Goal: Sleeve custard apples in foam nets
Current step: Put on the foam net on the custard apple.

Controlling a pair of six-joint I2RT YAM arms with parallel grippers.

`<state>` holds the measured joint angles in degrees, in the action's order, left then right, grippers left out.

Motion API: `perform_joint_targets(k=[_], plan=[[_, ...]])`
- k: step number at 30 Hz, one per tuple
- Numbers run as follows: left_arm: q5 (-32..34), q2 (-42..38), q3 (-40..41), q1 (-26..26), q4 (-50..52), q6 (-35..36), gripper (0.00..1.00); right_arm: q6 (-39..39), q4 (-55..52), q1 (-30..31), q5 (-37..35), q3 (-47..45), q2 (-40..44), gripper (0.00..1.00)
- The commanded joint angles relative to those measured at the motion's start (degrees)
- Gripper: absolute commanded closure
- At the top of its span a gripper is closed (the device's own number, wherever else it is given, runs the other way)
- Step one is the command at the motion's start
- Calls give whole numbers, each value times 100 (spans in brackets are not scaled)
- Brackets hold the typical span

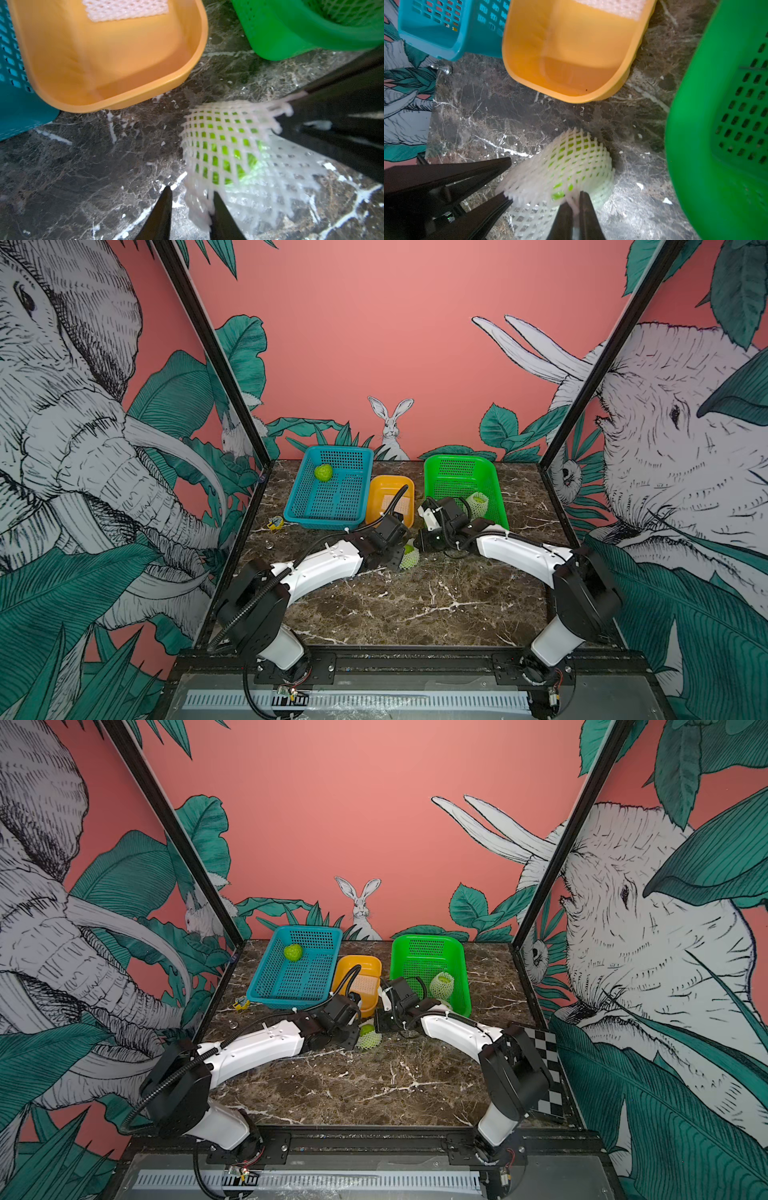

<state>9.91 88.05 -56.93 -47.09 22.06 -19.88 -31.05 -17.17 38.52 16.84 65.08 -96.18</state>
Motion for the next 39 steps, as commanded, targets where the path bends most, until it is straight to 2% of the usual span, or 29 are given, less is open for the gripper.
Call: perform_joint_targets(k=[1, 8, 16, 19, 24, 28, 33, 36, 37, 38, 39], plan=[[126, 63, 109, 59, 114, -7, 67, 239, -512, 76, -163, 187, -184, 90], [99, 158, 200, 275, 179, 64, 67, 475, -1141, 112, -782, 380, -239, 89], [-131, 418, 88, 279, 13, 91, 64, 358, -796, 129, -601, 260, -302, 87], [-213, 547, -52, 287, -54, 81, 59, 329, -654, 129, -528, 264, -401, 87], [-224, 661, -286, 319, 35, 30, 42, 251, -387, 127, -294, 188, -385, 84], [-261, 452, -319, 341, 160, -52, 34, 253, -309, 120, -319, 93, -96, 70], [-391, -78, -245, 443, 279, -171, 29, 304, -271, 119, -410, -126, 394, 53], [-466, -406, -186, 582, 290, -243, 25, 403, -386, 114, -398, -158, 707, 38], [-495, -511, -162, 641, 274, -274, 22, 441, -401, 119, -368, -179, 750, 30], [-507, -599, -140, 657, 242, -300, 20, 473, -392, 120, -329, -194, 781, 13], [-497, -668, -114, 776, 212, -316, 16, 477, -349, 128, -268, -242, 810, 1]])
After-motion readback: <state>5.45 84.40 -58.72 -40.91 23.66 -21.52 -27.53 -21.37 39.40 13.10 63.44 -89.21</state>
